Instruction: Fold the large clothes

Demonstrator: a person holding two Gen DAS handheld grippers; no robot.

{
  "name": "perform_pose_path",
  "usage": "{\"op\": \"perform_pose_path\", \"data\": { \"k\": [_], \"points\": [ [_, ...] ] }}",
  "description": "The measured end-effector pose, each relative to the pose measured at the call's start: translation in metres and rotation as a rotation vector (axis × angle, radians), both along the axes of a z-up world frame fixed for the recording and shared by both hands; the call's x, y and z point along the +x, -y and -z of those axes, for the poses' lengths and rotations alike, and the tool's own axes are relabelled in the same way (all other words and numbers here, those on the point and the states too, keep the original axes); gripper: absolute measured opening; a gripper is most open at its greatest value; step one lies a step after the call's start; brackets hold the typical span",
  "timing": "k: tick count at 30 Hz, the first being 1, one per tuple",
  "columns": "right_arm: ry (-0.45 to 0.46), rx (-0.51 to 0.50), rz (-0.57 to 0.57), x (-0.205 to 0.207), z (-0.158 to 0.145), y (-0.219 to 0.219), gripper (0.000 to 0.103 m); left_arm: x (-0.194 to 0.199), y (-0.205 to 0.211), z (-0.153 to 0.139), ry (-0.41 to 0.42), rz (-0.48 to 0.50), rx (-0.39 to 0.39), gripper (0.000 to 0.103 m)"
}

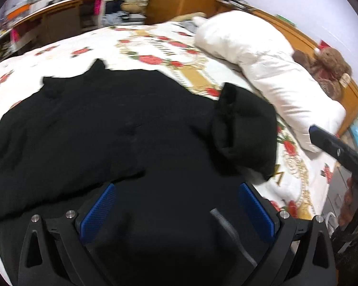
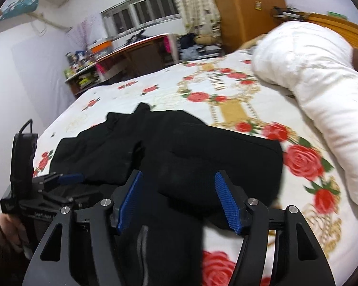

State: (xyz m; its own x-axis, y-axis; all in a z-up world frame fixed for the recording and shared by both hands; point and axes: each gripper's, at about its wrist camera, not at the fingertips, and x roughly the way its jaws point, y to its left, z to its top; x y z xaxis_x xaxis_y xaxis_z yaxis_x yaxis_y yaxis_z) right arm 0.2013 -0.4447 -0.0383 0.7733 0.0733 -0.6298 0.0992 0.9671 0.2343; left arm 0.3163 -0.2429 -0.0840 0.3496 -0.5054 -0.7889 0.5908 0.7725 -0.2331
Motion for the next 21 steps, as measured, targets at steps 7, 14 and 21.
{"op": "perform_pose_path", "data": {
  "k": [7, 14, 21],
  "points": [
    [-0.009, -0.012, 0.109, -0.038, 0.007, 0.038, 0.063, 0.023, 0.056, 0.01, -0.06, 0.041, -0.019, 0.103],
    [-0.014, 0.01, 0.15, -0.045, 0.021, 0.057, 0.063, 0.042, 0.101, 0.023, -0.137, 0.098, -0.035, 0.098],
    [-0.015, 0.028, 0.184, -0.046, 0.031, 0.07, 0.063, 0.053, 0.13, 0.032, -0.185, 0.136, -0.039, 0.071]
  ]
}}
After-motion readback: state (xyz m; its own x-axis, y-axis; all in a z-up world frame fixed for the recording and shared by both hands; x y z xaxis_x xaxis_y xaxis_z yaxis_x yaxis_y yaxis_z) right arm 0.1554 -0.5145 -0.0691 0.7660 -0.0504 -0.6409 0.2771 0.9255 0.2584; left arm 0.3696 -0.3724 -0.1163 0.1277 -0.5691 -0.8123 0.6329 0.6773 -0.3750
